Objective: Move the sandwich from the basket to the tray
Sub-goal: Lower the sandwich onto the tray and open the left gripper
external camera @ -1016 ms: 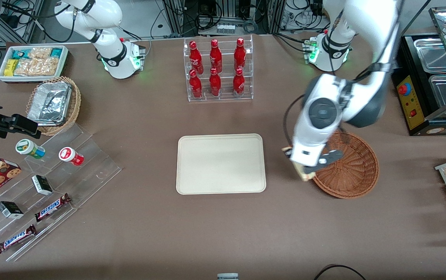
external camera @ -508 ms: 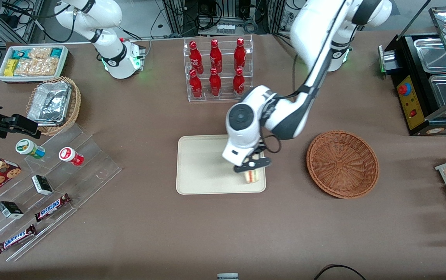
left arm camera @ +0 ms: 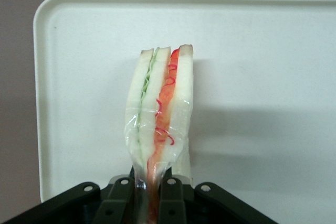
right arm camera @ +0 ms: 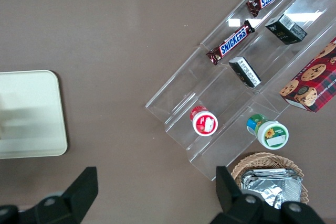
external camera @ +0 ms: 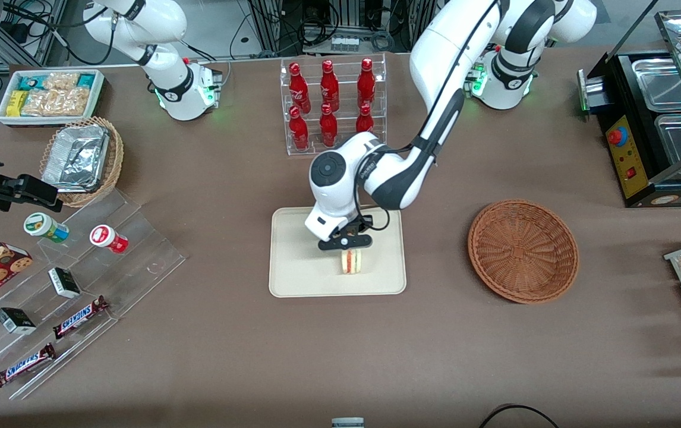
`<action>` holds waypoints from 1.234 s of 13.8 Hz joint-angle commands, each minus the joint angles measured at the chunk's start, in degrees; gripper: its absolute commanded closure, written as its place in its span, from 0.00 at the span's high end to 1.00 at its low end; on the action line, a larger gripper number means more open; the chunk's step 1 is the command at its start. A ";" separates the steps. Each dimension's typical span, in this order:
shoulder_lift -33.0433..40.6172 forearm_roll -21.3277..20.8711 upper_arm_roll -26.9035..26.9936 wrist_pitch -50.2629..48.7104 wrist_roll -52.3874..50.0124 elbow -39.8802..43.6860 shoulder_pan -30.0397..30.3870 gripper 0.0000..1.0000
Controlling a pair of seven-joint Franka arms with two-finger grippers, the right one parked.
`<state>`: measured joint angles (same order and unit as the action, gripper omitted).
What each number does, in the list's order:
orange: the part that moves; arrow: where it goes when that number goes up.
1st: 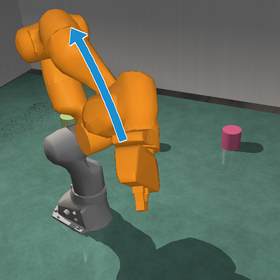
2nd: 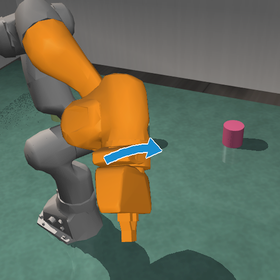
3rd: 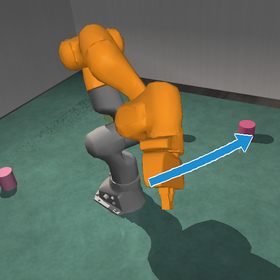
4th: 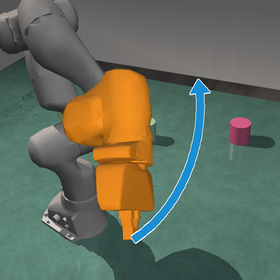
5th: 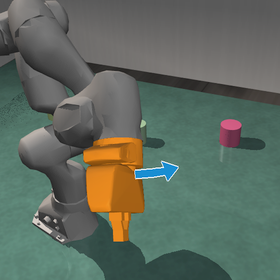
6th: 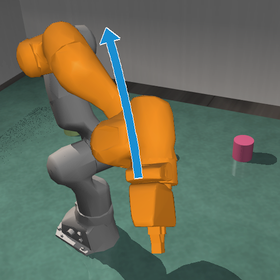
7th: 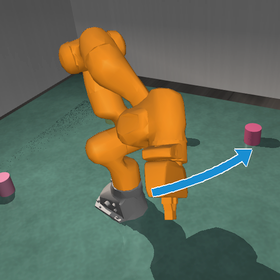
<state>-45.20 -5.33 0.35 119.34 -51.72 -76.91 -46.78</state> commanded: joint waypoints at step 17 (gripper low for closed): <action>5.19 -0.21 1.85 -4.44 -3.28 4.84 0.72 0.99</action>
<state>-44.07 -5.43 1.89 118.92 -52.07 -71.20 -47.38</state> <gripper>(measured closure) 0.013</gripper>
